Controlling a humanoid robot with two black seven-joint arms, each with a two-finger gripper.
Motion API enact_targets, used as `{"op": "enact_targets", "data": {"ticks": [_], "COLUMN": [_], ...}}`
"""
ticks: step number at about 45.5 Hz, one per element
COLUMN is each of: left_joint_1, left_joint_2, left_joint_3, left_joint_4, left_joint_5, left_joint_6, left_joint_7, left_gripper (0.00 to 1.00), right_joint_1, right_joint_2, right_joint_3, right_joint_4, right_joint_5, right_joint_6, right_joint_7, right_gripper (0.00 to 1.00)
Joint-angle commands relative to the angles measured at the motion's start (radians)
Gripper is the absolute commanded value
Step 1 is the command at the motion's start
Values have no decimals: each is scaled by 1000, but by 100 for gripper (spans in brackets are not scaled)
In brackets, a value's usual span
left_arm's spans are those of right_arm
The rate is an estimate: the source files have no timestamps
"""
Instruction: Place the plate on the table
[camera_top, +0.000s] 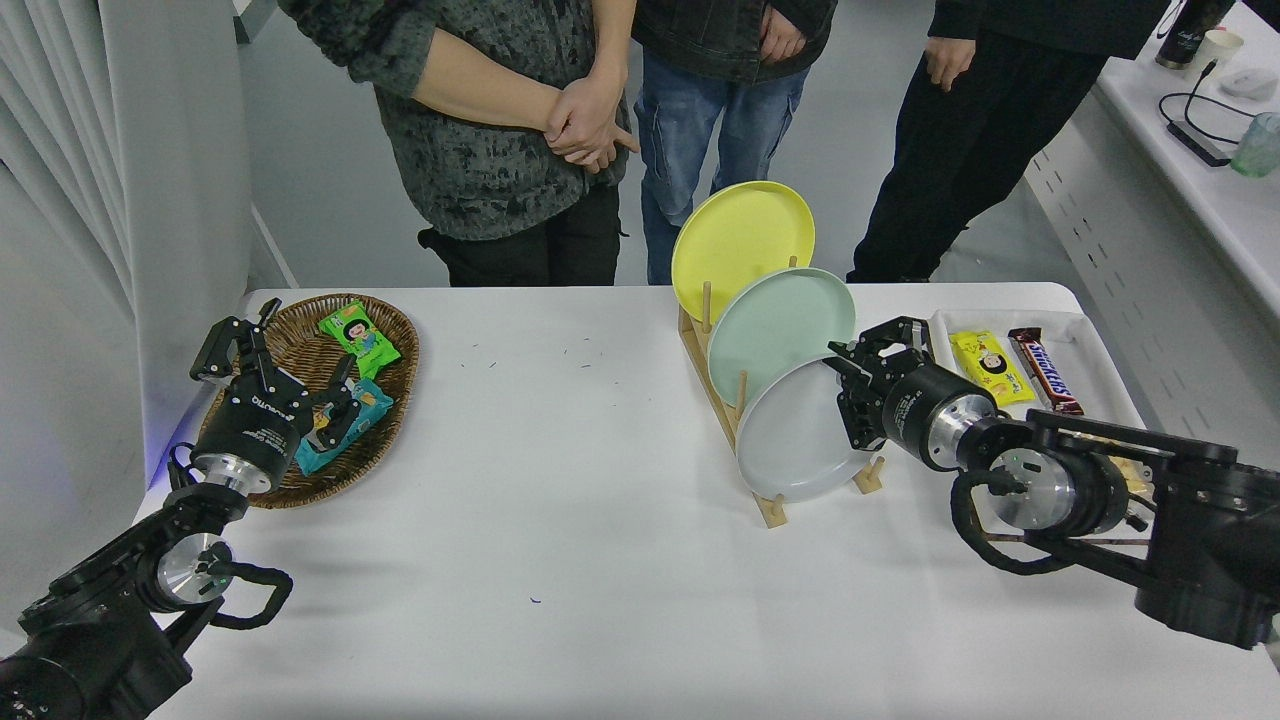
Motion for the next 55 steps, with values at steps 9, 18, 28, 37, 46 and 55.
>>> {"op": "enact_targets", "data": {"ticks": [9, 18, 28, 37, 46, 55], "left_joint_1": [0, 0, 0, 0, 0, 0], "left_joint_2": [0, -1, -1, -1, -1, 0], "left_joint_3": [0, 0, 0, 0, 0, 0], "left_joint_4": [0, 0, 0, 0, 0, 0], "left_joint_5": [0, 0, 0, 0, 0, 0], "left_joint_6": [1, -1, -1, -1, 1, -1], "left_joint_7": [0, 0, 0, 0, 0, 0], "left_gripper": [98, 98, 98, 98, 98, 98], "right_joint_1": [41, 112, 158, 222, 283, 346], "right_joint_2": [-66, -106, -142, -165, -183, -197], "right_joint_3": [-3, -72, -74, -74, -70, -61], "right_joint_4": [49, 57, 103, 129, 129, 120], "right_joint_5": [1, 1, 2, 24, 86, 157], "right_joint_6": [0, 20, 23, 18, 20, 6], "right_joint_7": [-19, -24, -52, -107, -177, -254], "right_gripper": [1, 0, 0, 0, 0, 0]}}
